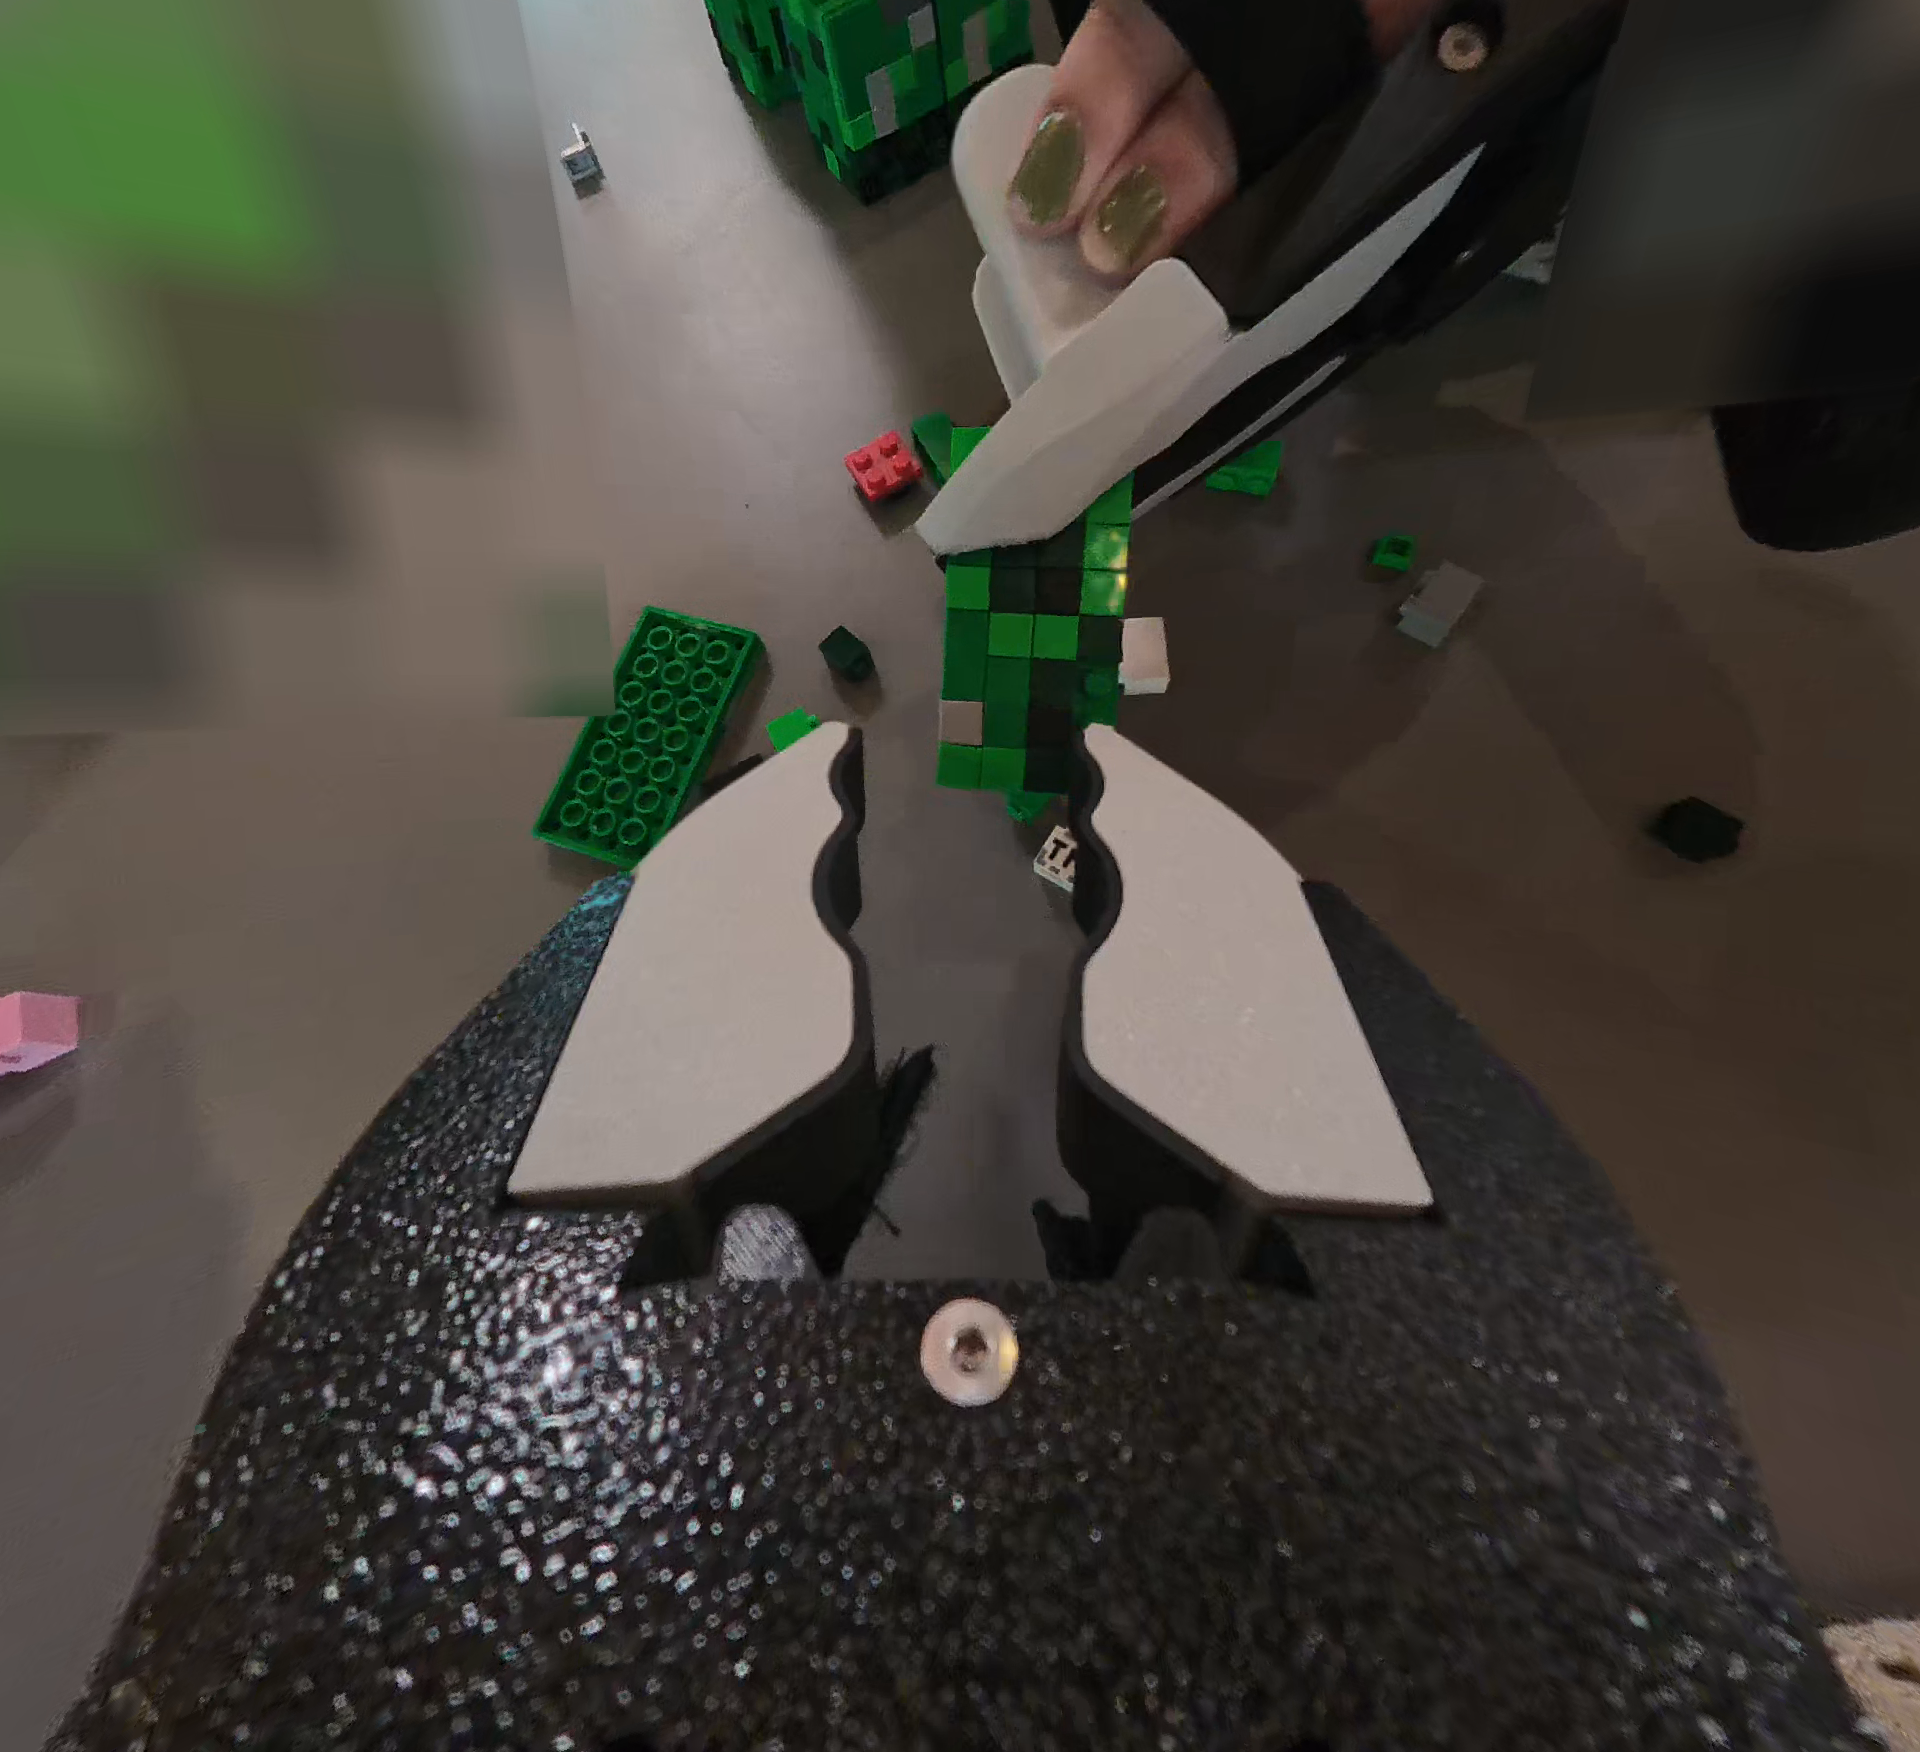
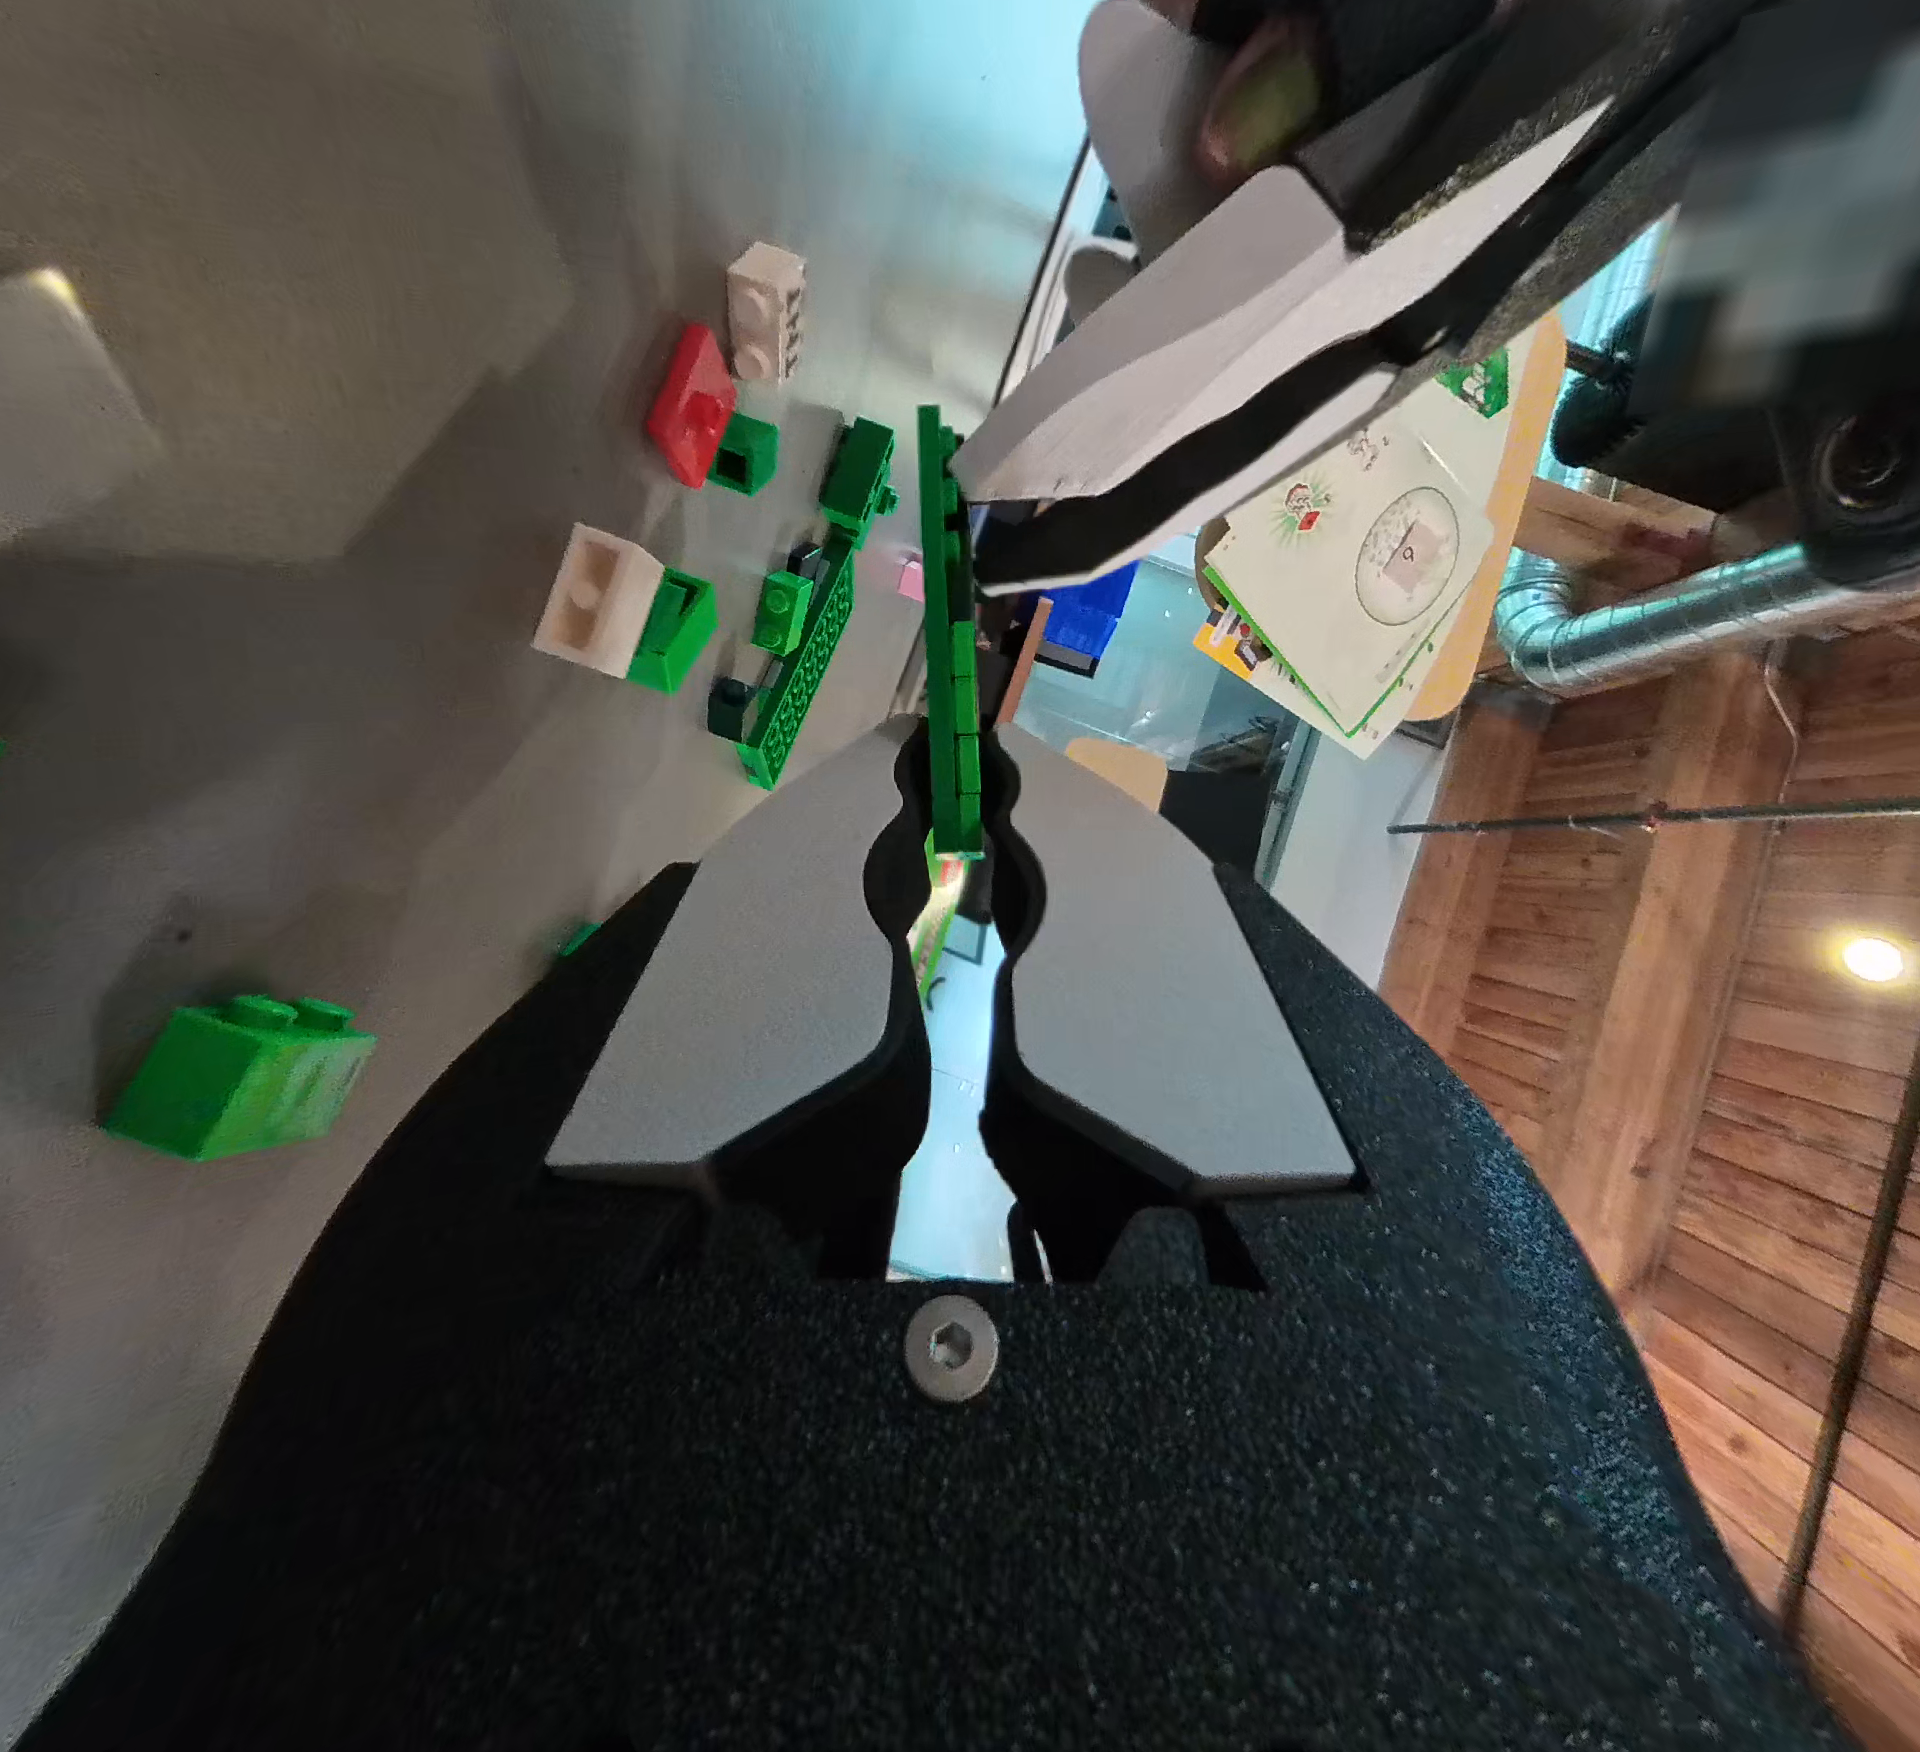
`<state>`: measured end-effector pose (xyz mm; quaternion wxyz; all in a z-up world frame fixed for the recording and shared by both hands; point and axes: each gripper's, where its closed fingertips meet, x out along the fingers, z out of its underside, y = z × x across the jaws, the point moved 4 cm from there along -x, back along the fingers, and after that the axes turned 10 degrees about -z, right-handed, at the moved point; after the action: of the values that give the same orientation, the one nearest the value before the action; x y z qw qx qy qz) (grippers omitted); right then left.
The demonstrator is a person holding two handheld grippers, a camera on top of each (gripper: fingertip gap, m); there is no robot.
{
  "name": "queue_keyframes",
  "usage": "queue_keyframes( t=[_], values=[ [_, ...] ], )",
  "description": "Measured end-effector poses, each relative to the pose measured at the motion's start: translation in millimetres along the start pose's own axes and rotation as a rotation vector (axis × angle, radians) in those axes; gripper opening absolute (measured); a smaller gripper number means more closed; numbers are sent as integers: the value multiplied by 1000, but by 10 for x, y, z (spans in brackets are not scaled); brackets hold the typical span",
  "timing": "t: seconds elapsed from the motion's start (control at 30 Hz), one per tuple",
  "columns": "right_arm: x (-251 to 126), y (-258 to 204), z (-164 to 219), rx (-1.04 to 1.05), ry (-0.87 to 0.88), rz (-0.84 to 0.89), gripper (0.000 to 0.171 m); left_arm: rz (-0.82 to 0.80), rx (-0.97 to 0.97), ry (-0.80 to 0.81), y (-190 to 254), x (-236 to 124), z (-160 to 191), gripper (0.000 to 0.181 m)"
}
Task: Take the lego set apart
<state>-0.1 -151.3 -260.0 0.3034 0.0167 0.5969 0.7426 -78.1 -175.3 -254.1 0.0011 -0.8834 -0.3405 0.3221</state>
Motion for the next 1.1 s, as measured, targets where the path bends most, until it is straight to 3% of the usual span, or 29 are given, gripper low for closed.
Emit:
queue_keyframes(
  t=[0.13, 0.27, 0.47, 0.73, 0.8, 1.1],
  values=[
    [0, 4, -48, -43, -6, 14, 7, 47, 30, -60, 91, 50, 51, 29],
    [-64, 172, -154, -37, 22, 122, 8, 154, 61, -174, 295, 214, 166, 38],
    [71, -26, -9, 18, 12, 20, 6, 68, 49, -175, 176, 245, 198, 39],
    [156, -72, 277, 253, -104, -61, 6, -132, -52, 95, -156, 144, -9, 66],
    [144, -49, 281, 306, -84, -59, 6, -215, 15, 191, -183, 104, -101, 70],
    [151, -56, 234, 428, -30, -112, 6, -571, 579, 167, -29, 239, -92, 21]
  ],
)
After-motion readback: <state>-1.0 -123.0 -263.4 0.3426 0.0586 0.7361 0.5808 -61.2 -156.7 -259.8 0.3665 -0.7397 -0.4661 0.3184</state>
